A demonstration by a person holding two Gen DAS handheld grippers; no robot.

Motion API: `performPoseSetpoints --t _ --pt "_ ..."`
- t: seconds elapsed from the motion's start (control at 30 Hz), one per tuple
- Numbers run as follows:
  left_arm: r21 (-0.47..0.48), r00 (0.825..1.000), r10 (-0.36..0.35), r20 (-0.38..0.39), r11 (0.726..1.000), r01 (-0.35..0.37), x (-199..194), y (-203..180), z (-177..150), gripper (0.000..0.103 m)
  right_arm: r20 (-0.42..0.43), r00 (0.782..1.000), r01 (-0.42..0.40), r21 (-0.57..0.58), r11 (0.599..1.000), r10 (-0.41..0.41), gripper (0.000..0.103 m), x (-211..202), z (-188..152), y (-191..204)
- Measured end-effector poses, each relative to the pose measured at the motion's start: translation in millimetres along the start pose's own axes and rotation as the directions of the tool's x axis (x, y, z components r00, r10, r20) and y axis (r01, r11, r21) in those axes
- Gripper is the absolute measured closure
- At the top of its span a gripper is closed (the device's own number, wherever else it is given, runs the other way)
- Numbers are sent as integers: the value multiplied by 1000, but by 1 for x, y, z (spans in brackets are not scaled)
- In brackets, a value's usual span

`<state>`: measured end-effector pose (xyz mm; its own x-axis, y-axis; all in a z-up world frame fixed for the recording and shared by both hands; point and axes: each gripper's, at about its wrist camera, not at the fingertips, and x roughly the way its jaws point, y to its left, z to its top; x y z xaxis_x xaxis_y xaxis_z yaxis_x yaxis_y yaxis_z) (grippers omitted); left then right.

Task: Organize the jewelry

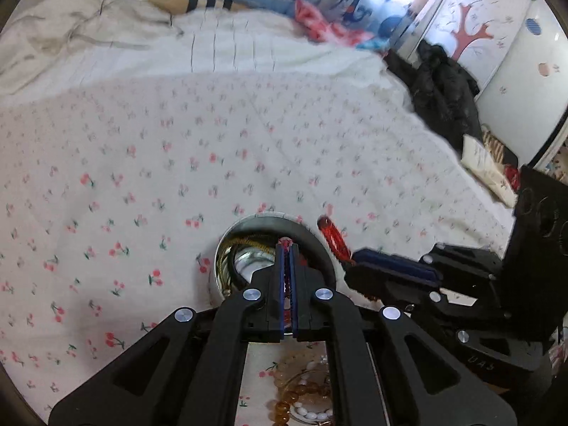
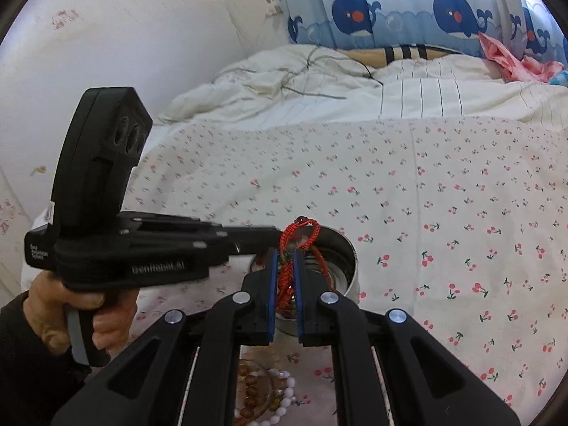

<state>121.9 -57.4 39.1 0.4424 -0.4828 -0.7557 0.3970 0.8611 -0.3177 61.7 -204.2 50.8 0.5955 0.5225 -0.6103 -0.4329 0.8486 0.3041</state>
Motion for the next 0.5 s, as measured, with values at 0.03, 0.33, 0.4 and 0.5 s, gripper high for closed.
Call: performPoseSetpoints --t 0.03,0.33,0.4,0.5 --pt "9 1000 11 -5 1000 -11 2 -1 -1 100 -9 1000 2 2 1000 -2 94 4 0 -1" --pt "44 999 51 10 998 -52 -24 6 -2 45 -68 997 26 20 999 -24 61 24 -3 -10" --pt "39 998 54 18 998 -55 -33 11 -5 45 -64 998 30 9 1000 -29 61 22 -3 -10" --pt "43 998 63 12 997 -64 -44 15 -15 45 -49 998 39 28 999 -38 61 13 -3 -14"
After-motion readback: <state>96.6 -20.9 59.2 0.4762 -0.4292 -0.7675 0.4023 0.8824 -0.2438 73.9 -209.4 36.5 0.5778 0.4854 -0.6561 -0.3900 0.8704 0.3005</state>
